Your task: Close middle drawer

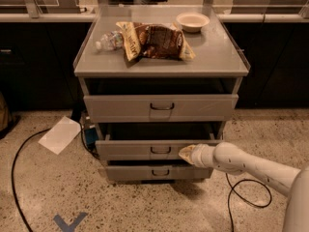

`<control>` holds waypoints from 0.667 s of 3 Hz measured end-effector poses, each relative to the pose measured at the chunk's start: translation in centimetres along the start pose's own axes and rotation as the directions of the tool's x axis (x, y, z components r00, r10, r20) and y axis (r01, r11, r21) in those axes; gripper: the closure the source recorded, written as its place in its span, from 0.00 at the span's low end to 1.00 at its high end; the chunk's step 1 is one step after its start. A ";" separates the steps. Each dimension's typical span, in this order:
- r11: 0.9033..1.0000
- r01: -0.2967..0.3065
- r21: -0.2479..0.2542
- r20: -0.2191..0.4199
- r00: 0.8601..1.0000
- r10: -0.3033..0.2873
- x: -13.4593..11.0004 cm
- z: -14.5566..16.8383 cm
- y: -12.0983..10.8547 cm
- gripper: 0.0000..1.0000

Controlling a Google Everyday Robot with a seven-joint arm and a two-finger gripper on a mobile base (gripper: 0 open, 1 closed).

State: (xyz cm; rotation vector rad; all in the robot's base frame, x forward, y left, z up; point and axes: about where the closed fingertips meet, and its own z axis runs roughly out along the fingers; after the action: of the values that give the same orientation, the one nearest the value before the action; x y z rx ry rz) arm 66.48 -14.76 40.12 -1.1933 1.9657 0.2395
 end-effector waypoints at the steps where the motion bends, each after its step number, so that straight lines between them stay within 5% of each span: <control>1: 1.000 0.000 0.000 0.000 1.000 0.000 0.0 0.0 0.0 1.00; 2: 0.999 0.019 0.050 0.018 1.000 -0.020 -0.8 0.6 -1.9 1.00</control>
Offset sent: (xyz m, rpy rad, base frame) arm 0.0767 -0.0126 0.0271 -0.0265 -0.1925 -0.0708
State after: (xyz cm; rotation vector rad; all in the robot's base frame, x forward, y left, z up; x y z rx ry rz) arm 68.51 -14.97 40.77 -1.1739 1.9317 0.1903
